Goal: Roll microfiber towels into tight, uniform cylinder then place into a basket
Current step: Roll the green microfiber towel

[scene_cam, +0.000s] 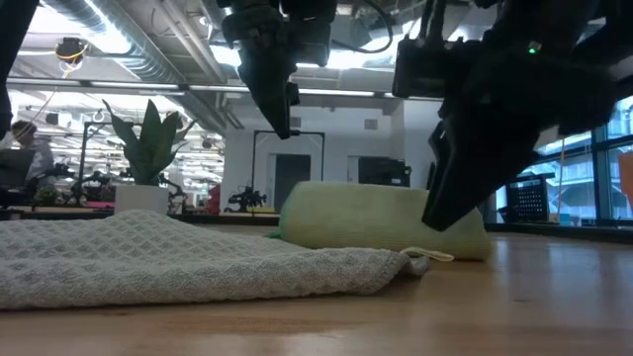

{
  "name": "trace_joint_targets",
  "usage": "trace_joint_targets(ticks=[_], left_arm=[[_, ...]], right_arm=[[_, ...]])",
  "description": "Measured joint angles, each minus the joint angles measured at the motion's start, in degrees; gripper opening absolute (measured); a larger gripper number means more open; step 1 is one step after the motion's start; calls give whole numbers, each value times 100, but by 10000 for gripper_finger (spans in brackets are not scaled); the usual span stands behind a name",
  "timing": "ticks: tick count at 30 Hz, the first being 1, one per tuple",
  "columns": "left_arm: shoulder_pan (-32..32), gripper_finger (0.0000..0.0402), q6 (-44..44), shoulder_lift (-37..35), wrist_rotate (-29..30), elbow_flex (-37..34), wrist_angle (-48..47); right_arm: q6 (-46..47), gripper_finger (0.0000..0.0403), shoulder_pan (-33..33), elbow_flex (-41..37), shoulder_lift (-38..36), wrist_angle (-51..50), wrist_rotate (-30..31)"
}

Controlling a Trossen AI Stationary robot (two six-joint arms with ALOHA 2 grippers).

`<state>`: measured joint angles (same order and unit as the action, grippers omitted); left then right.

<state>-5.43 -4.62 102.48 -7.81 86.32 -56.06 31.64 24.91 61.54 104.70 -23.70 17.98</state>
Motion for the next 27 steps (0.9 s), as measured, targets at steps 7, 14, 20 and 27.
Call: trace_joint_targets(ticks=[7,14,20,27], left_arm=[[0,96,2,0,0,0,-10],[59,96,-33,0,-76,0,-8],[286,96,-243,2,-81,0,104],[749,96,-1338,2,-77,-88,500]], right_arm=[[104,178,0,0,153,-83,188],[339,178,-37,2,306,-59,-137],[730,175,-44,2,311,-64,-126],[879,123,-110,2,315,-96,-22]])
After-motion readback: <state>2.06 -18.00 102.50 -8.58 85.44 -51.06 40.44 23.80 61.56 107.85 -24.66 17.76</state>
